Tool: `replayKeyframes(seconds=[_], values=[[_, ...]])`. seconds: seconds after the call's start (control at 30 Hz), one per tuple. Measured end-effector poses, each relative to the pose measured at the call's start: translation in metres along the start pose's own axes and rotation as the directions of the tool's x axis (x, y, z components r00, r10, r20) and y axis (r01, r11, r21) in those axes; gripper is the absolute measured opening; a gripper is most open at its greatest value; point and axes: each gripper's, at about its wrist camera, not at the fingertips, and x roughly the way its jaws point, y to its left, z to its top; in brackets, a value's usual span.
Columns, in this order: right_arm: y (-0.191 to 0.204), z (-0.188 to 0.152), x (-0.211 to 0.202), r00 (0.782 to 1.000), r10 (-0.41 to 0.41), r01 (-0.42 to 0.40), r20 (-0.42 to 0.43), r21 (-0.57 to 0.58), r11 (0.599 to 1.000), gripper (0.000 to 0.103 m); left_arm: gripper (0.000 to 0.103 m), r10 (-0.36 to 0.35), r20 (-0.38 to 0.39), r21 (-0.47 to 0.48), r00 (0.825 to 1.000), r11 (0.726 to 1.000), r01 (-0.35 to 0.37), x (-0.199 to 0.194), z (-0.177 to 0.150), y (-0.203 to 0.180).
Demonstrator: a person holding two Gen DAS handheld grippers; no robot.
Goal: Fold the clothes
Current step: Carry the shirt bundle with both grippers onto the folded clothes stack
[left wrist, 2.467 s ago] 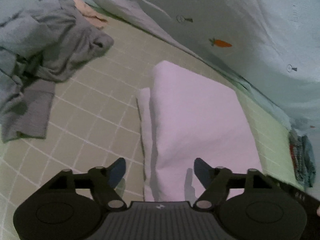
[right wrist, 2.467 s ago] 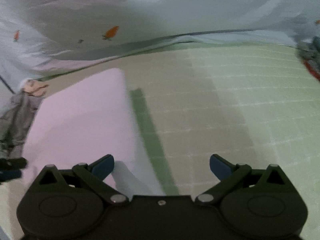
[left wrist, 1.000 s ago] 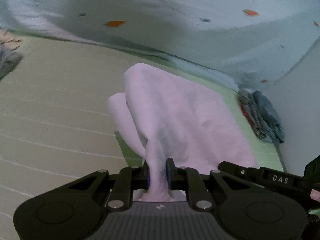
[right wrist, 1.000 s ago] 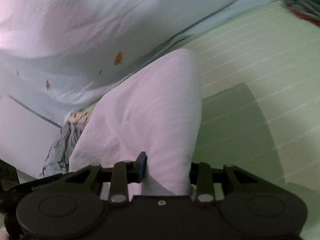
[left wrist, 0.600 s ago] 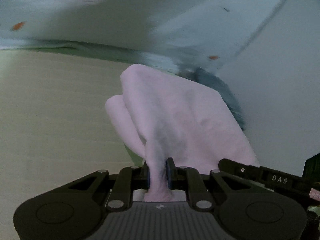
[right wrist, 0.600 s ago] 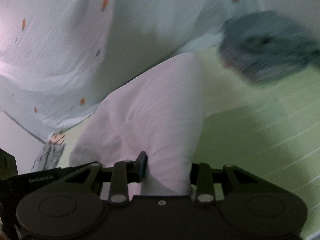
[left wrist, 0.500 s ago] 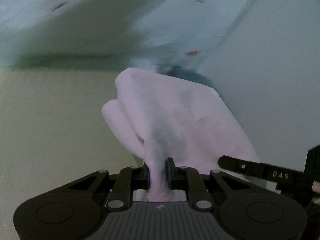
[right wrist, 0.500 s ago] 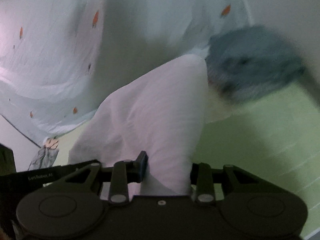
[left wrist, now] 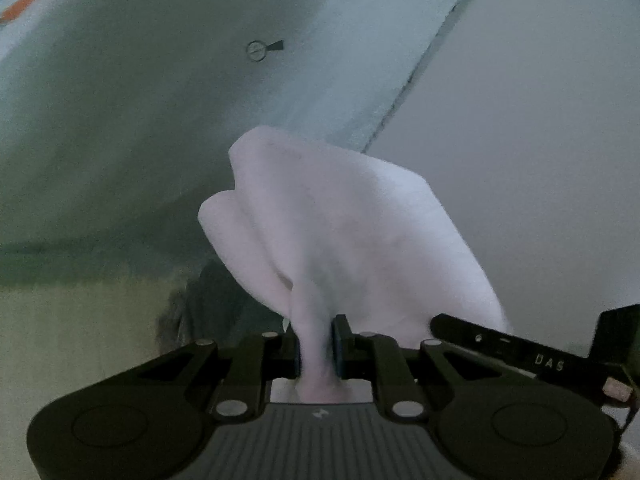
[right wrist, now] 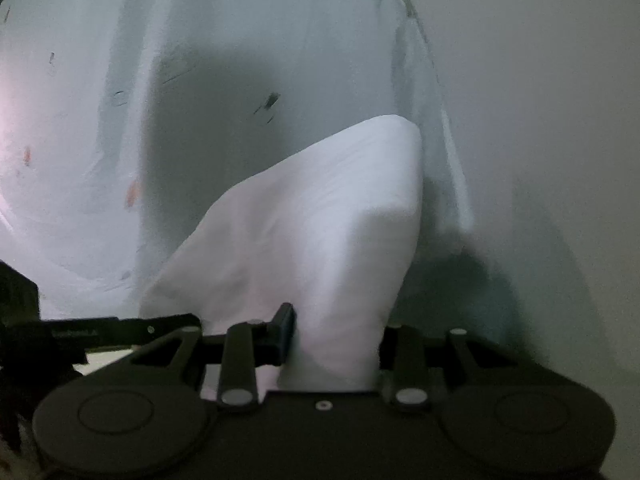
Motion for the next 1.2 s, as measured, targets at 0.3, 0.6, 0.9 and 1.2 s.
replayKeyframes(seconds=[0.3,0.6,0.9,1.2], values=[[-0.018,-0.042,0.116,0.938,-0.347,0.339,-0.003,-0.204,0.918,0.094,0.063,0.176,-0.058,-0.018,0.983,0.984,-0.177,0.116,0.001,0.022],[0.005,-0.099,0.116,0.909,-0.416,0.403,-0.034,-0.192,0.895,0.102,0.081,0.246,-0.109,0.047,0.963,0.969,-0.243,0.118,-0.019,0.03],[0.06,-0.093,0.025,0.898,-0.431,0.438,0.083,-0.094,0.894,0.102,0.099,0.209,0.115,0.166,0.971,0.96,-0.227,0.004,-0.021,-0.013],[0.147,-0.12,-0.089,0.861,-0.465,0.481,0.207,-0.03,0.876,0.103,0.103,0.078,0.23,0.299,0.97,0.943,-0.147,-0.126,-0.067,-0.058]])
